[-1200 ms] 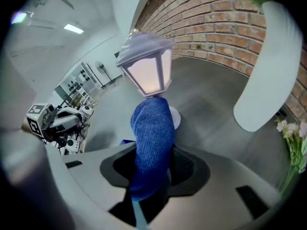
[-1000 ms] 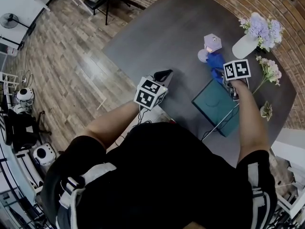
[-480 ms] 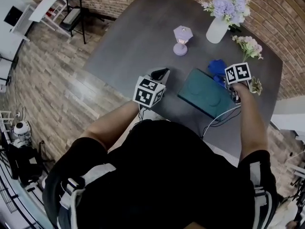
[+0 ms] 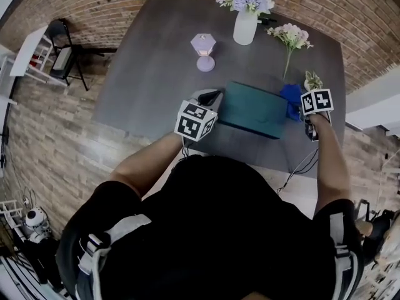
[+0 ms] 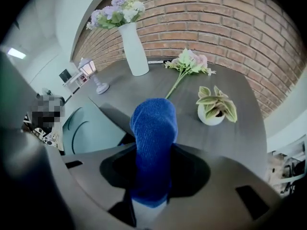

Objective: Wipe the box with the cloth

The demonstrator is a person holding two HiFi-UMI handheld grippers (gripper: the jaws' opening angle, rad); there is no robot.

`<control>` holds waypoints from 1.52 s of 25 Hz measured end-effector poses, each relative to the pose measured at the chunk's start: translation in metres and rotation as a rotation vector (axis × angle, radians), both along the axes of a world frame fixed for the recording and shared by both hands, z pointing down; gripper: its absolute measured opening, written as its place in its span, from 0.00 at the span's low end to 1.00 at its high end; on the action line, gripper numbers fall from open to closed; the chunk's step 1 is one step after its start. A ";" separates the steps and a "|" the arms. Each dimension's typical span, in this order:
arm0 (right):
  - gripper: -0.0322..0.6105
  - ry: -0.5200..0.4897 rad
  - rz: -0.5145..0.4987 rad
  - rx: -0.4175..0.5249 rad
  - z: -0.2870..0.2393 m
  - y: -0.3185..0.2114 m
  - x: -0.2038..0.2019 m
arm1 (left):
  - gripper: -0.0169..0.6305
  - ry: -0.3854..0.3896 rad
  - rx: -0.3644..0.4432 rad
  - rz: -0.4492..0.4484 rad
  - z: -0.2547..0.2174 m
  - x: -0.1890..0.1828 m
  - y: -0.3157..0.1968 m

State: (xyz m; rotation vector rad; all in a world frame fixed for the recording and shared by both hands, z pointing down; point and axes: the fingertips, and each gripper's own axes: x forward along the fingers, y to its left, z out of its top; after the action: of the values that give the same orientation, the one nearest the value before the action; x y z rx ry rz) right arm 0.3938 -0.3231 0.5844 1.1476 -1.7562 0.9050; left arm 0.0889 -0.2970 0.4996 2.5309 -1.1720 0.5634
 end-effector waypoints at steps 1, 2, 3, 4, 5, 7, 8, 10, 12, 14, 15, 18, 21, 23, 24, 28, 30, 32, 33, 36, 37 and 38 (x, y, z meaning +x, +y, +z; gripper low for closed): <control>0.29 -0.005 0.007 -0.003 0.002 0.008 -0.002 | 0.05 -0.002 0.001 0.014 0.000 0.000 0.000; 0.29 -0.009 0.018 -0.004 0.003 0.015 -0.005 | 0.05 -0.005 0.001 0.027 0.000 0.000 0.000; 0.29 -0.015 0.034 -0.004 0.005 0.022 -0.007 | 0.05 -0.007 0.001 0.040 0.000 -0.001 0.000; 0.29 -0.021 0.055 -0.003 0.006 0.029 -0.009 | 0.05 -0.009 0.000 0.053 0.000 -0.003 0.000; 0.29 -0.027 0.077 -0.001 0.006 0.036 -0.011 | 0.05 -0.010 -0.002 0.066 0.000 -0.005 -0.001; 0.29 -0.034 0.118 -0.009 0.007 0.052 -0.014 | 0.05 -0.011 -0.007 0.093 0.001 -0.009 -0.001; 0.29 -0.034 0.134 -0.018 0.009 0.063 -0.015 | 0.05 -0.011 -0.011 0.109 0.001 -0.011 0.001; 0.29 -0.032 0.170 -0.036 0.010 0.086 -0.018 | 0.05 -0.007 -0.018 0.146 0.003 -0.013 0.005; 0.29 -0.031 0.212 -0.050 0.011 0.108 -0.022 | 0.05 -0.002 -0.027 0.184 0.004 -0.016 0.009; 0.29 -0.030 0.250 -0.063 0.012 0.130 -0.027 | 0.05 0.001 -0.039 0.215 0.008 -0.019 0.014; 0.29 -0.030 0.266 -0.070 0.013 0.141 -0.029 | 0.05 0.004 -0.048 0.228 0.010 -0.019 0.017; 0.29 -0.030 0.311 -0.091 0.015 0.171 -0.036 | 0.05 0.016 -0.067 0.266 0.017 -0.020 0.027; 0.29 -0.020 0.337 -0.104 0.015 0.190 -0.046 | 0.05 0.030 -0.071 0.294 0.019 -0.022 0.034; 0.29 -0.009 0.344 -0.111 0.014 0.198 -0.052 | 0.05 0.039 -0.073 0.301 0.020 -0.025 0.037; 0.29 -0.004 0.347 -0.115 0.014 0.201 -0.055 | 0.05 0.044 -0.073 0.301 0.021 -0.028 0.039; 0.29 0.029 0.354 -0.129 0.012 0.208 -0.065 | 0.05 0.066 -0.067 0.276 0.018 -0.044 0.040; 0.29 0.065 0.357 -0.137 0.011 0.207 -0.062 | 0.05 0.072 -0.068 0.253 0.017 -0.056 0.037; 0.29 0.108 0.379 -0.142 0.008 0.206 -0.047 | 0.05 0.075 -0.073 0.226 0.018 -0.070 0.035; 0.29 0.123 0.401 -0.139 0.005 0.206 -0.037 | 0.05 0.077 -0.079 0.212 0.020 -0.077 0.036; 0.29 0.143 0.461 -0.105 -0.017 0.202 -0.014 | 0.05 0.089 -0.099 0.185 0.025 -0.094 0.045; 0.29 0.149 0.464 -0.090 -0.027 0.195 -0.012 | 0.05 0.093 -0.101 0.175 0.026 -0.099 0.046; 0.29 0.157 0.457 -0.074 -0.036 0.186 -0.011 | 0.05 0.097 -0.101 0.162 0.027 -0.103 0.047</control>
State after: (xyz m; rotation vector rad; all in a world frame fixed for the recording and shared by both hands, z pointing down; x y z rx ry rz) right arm 0.3827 -0.1373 0.5485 1.5599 -1.3436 1.1007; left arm -0.0145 -0.2505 0.5270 2.5494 -0.8887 0.5178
